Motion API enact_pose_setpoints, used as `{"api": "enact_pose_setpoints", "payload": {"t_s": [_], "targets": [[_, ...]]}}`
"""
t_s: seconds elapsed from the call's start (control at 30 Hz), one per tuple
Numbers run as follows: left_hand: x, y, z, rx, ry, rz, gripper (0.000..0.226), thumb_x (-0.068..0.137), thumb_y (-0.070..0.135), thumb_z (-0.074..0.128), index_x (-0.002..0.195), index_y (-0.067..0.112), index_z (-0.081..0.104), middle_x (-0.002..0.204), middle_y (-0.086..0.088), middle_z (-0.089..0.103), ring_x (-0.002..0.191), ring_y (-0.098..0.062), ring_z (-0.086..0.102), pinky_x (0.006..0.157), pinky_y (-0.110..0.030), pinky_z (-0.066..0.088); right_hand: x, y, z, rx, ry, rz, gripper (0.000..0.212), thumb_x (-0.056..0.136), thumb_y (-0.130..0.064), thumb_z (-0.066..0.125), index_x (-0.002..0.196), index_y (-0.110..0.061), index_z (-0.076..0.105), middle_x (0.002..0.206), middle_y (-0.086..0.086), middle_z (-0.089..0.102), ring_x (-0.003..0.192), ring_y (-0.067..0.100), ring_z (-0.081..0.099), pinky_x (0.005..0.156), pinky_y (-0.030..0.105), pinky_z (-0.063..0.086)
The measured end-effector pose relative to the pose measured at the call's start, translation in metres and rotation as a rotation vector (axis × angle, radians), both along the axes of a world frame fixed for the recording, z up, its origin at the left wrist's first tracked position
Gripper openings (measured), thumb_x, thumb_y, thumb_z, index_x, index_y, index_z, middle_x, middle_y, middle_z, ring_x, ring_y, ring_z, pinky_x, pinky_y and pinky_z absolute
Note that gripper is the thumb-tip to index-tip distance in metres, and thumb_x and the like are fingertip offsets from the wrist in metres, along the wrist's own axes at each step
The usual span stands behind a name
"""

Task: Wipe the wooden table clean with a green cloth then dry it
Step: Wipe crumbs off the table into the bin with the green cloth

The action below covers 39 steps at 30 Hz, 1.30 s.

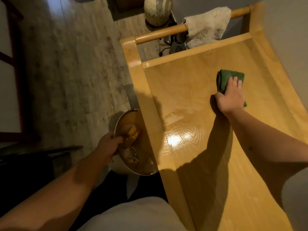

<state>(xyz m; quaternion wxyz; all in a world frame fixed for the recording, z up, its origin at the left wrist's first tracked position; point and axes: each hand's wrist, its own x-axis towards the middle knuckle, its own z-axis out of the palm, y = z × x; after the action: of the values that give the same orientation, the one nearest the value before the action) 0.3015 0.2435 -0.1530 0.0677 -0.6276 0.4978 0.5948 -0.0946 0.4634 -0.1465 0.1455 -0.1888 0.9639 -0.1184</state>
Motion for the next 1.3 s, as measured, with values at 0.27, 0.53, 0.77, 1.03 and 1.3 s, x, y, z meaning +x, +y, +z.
{"api": "enact_pose_setpoints", "payload": {"t_s": [0.27,0.53,0.77,1.03,1.3], "targets": [[0.002,0.001,0.006,-0.027,0.015,-0.004,0.008,0.086,0.004,0.061,0.091,0.01,0.06,0.093,-0.016,0.065,0.081,-0.029,0.065,0.06,-0.033,0.051,0.053,-0.036,-0.004,-0.047,0.023,0.238,0.077,0.09,-0.03,0.051,0.156,-0.008,0.019,0.164,0.011,0.017,0.152,0.027,0.012,0.12,0.044,0.018],[0.002,0.003,0.009,-0.06,0.042,-0.016,0.009,0.084,0.011,0.064,0.091,0.01,0.058,0.097,-0.015,0.061,0.085,-0.028,0.061,0.071,-0.04,0.056,0.132,-0.058,-0.004,-0.132,-0.004,0.424,0.072,0.088,-0.026,0.056,0.154,-0.012,0.029,0.162,0.008,0.025,0.15,0.025,0.019,0.119,0.041,0.019],[0.002,0.005,0.015,-0.018,0.036,-0.02,0.039,0.083,0.021,0.066,0.119,0.005,0.06,0.115,-0.024,0.065,0.107,-0.041,0.063,0.094,-0.06,0.053,0.223,-0.071,0.0,-0.198,-0.029,0.599,0.065,0.09,-0.015,0.057,0.152,-0.016,0.036,0.159,0.004,0.034,0.148,0.022,0.027,0.118,0.041,0.025],[0.005,-0.002,0.017,0.0,0.055,-0.047,0.031,0.084,0.019,0.065,0.11,0.005,0.056,0.09,-0.014,0.057,0.078,-0.025,0.058,0.064,-0.04,0.052,0.306,-0.082,0.008,-0.302,-0.055,0.745,0.031,0.085,-0.01,0.06,0.115,-0.014,0.068,0.104,0.006,0.071,0.097,0.028,0.065,0.088,0.04,0.051],[0.013,-0.017,0.02,0.008,-0.004,-0.047,0.057,0.068,0.043,0.076,0.114,0.014,0.059,0.11,-0.018,0.066,0.1,-0.037,0.066,0.085,-0.052,0.055,0.277,-0.088,0.039,-0.65,-0.862,-0.059,0.03,0.098,-0.014,0.052,0.114,-0.038,0.065,0.101,0.003,0.071,0.085,0.023,0.066,0.067,0.032,0.051]]}}
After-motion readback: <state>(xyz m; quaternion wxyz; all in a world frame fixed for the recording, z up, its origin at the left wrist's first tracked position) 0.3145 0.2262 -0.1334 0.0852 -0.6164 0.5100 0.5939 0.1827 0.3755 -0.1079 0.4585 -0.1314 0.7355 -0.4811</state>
